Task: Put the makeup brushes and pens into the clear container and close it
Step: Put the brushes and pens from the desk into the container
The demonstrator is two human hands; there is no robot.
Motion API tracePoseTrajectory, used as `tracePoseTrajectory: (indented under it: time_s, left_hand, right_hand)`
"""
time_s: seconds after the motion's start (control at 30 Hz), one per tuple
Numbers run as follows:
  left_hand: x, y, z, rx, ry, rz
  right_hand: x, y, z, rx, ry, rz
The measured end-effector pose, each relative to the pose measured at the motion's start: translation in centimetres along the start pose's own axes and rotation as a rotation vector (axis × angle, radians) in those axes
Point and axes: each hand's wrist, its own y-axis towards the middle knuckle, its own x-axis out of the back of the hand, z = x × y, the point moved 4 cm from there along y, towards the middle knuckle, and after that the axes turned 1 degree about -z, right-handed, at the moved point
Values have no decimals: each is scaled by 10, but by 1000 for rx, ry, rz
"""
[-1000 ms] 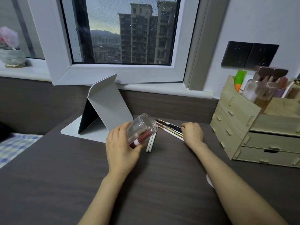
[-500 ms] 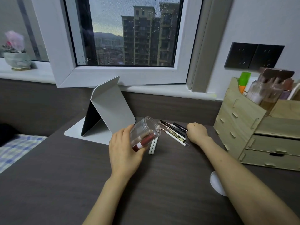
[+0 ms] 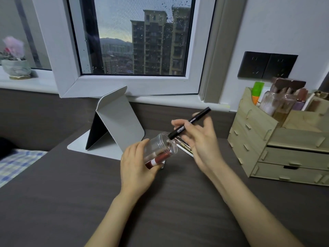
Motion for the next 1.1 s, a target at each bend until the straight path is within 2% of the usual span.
tracePoseTrajectory:
  time_s: [0.13,0.27,0.4,0.5,0.53,0.6,0.67,0.77,0.87,1.1]
  left_hand:
    - [1,-1,-1,11,-39,1]
    - [3,-1,-2,9,-60,-14]
    - [1,-1,-1,10,-47,-4]
    - [2,-1,3,33,-50,-26]
    - [2,0,4,43,-47,-38]
    - [4,0,7,65,-34,-65]
    - [5,1,9,76,-25,-85]
    - [5,2,11,79,-17,-93]
    - [4,2,13,77,-10,-93]
    - [0,2,13,74,11,-76]
  right_hand:
    - [-11,-9,-12,118,-383,5]
    - [-6,-9,-30,-13,-491,55]
    - [-6,-14,-38,-107,-394,149]
    - [16,2,-40,-81,-220,-114]
    - [29,10,-44,-58,-302,-227]
    - [55,32,-59,-32,-759,-336]
    - [73,52,-75,-42,-1217,-300]
    - [87,75,-96,-95,-1576,-155]
    - [94,90,-108,-197,-1689,-109]
    - [89,104,-110,-333,-1726,29]
